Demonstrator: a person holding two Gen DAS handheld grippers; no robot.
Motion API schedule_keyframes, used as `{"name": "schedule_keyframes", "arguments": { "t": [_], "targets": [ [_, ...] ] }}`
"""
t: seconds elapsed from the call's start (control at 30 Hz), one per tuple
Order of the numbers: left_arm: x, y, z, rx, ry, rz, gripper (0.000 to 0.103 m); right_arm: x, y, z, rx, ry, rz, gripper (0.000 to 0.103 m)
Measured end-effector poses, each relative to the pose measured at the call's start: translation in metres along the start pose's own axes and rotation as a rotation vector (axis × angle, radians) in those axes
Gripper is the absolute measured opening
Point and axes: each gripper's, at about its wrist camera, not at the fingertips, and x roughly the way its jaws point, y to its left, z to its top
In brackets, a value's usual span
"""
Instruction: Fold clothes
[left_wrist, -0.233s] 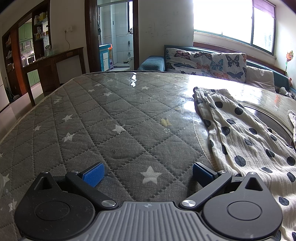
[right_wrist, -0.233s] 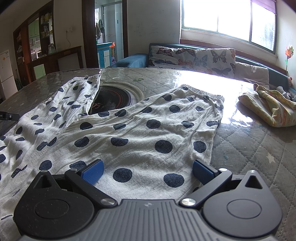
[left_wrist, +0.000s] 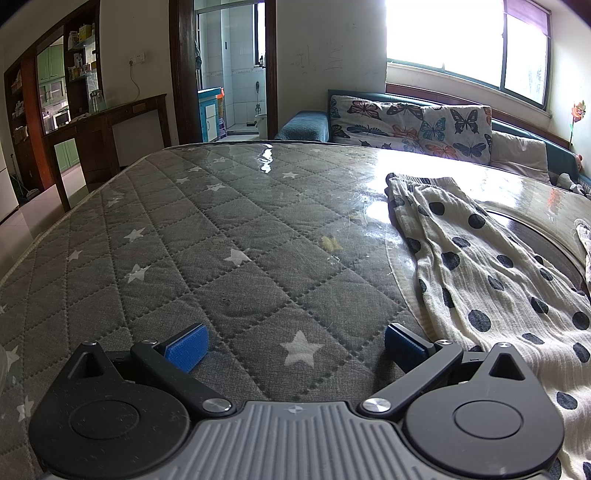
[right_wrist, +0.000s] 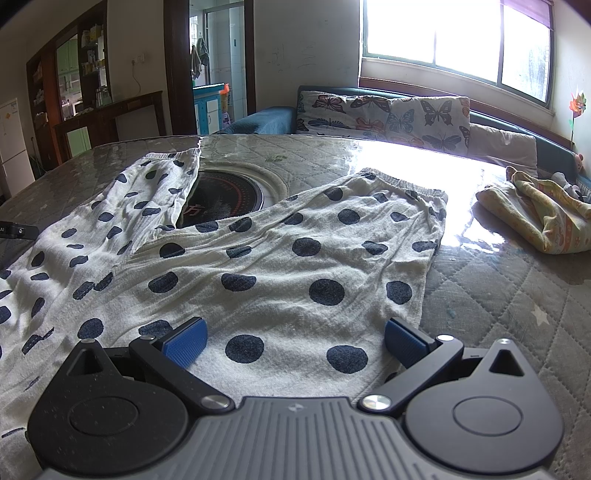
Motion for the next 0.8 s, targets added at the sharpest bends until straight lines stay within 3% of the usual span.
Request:
{"name": "schedule_keyframes", "arguments": {
  "t": [0.8],
  "targets": [
    [0.0082,0.0005,0.0022,0.0,0.0,0.0,0.103,0.0021,-0.0002,0.0016,-0.002,0.004,0.001,0.103]
  ]
}}
